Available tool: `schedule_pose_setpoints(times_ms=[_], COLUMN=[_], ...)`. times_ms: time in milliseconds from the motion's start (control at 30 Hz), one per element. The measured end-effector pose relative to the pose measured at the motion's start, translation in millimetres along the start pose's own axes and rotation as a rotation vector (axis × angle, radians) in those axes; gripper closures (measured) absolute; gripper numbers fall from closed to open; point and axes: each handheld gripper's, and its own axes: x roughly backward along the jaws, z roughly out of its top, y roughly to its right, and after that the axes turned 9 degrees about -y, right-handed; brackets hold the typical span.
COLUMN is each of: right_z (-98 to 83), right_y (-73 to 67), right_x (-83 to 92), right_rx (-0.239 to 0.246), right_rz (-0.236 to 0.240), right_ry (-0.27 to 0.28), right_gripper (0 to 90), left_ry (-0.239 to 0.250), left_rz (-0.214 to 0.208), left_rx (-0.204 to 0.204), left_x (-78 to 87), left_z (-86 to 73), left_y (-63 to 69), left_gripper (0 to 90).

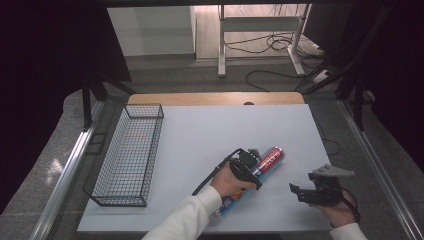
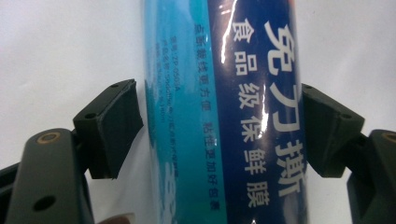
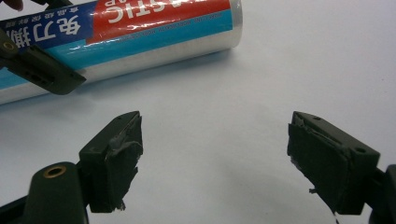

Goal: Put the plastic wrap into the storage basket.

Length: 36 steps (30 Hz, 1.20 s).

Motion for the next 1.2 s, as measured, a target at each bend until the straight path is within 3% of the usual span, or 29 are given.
schedule_pose_setpoints(times_ms=[300,633,900,1200], right_z=[-0.4,-0.7,-0.7,-0.8], right_y=[0.7,1.5,2.0,2.6], right_x=[-0.2,-0.5,-0.8,-1.3], right_rx=[-0.008,-0.011,-0.015,-0.020], right_rz=[-0.004,-0.008,-0.010,-0.014], right_ry=[-0.006,-0.010,-0.014,-0.019], right_gripper=[18.9,18.9,18.9,18.9], left_ry=[-0.040,-0.075,-0.102,-0.109], left_rz=[-0.003,-0.011,0.013,-0.003], left_rx=[-0.010,0.002,-0.005,0.006], left_x=[-1.2,-0.1,-0.9,-0.3], left_z=[4.2,8.4,11.9,12.9], left_y=[2.5,1.6,4.2,2.3], left_gripper=[29.3,30.1,29.6,30.5])
